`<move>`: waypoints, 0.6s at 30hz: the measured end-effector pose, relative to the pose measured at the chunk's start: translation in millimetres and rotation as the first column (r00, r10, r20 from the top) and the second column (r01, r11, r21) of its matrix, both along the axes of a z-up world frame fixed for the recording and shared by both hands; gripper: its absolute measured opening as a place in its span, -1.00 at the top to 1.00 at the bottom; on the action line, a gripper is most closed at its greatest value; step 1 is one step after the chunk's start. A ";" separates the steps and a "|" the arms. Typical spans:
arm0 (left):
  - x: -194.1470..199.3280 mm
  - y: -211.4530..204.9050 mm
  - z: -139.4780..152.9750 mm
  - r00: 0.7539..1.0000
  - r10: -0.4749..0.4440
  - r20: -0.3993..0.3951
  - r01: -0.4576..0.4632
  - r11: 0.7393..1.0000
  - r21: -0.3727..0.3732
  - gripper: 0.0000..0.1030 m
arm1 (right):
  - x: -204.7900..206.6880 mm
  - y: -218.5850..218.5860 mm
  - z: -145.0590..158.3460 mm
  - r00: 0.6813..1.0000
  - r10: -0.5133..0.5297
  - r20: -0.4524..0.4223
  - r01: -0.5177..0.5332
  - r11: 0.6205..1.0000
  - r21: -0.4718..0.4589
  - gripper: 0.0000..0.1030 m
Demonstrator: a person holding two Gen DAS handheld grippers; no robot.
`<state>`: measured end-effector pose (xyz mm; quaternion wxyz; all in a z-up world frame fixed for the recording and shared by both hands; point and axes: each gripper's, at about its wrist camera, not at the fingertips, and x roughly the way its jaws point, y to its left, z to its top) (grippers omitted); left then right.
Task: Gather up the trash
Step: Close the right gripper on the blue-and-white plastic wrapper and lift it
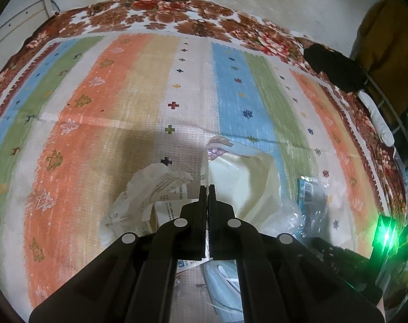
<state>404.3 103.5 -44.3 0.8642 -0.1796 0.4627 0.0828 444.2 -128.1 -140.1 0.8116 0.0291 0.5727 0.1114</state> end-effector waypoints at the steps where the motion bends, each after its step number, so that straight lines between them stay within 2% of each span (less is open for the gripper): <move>1: -1.0 1.5 3.5 1.000 0.001 0.007 -0.001 1.000 -0.007 1.00 | -0.3 -1.7 2.5 1.000 -0.004 0.003 0.004 1.000 0.001 0.97; 8: -10.6 3.1 14.4 1.000 0.007 0.026 -0.007 1.000 -0.014 1.00 | -9.6 -20.3 28.6 0.999 -0.023 0.047 0.023 1.000 0.004 0.98; 18: -36.3 -10.5 31.3 1.000 -0.022 0.021 0.022 1.000 0.002 1.00 | -40.0 -17.2 62.1 0.992 0.064 0.105 -0.061 0.997 -0.037 0.98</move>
